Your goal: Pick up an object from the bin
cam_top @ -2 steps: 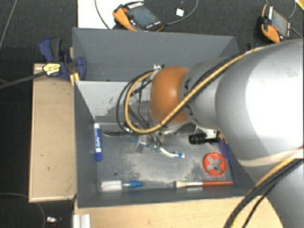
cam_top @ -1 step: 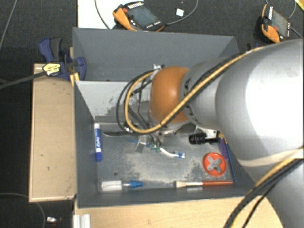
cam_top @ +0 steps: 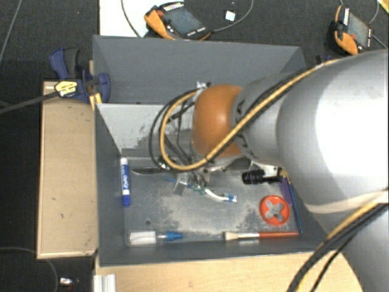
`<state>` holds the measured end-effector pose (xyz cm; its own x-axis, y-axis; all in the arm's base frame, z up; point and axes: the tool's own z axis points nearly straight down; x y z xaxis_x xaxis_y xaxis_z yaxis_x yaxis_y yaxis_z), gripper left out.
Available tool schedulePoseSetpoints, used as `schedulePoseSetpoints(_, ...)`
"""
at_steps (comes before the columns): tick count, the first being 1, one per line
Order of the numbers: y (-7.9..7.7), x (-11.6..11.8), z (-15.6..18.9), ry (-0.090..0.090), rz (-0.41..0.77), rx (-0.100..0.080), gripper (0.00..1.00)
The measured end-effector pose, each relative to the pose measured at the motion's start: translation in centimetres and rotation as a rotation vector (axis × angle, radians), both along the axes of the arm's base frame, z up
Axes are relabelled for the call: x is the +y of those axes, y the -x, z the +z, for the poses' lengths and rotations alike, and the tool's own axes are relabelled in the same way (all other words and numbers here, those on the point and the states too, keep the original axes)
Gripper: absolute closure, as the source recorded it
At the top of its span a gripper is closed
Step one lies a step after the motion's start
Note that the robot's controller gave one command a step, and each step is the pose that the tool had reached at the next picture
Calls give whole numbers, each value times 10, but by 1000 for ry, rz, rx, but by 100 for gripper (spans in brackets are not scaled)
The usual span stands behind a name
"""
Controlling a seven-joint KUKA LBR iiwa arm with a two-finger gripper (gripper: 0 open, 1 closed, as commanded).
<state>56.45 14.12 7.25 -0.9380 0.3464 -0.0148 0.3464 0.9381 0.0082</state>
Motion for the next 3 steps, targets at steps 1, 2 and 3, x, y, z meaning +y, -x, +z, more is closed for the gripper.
schedulePoseSetpoints(1, 1, -1, 20, 1, 1, 4, 100)
schedulePoseSetpoints(2, 1, -1, 48, 0, 3, 2, 100)
schedulePoseSetpoints(3, 0, -1, 68, 0, 5, -1, 100)
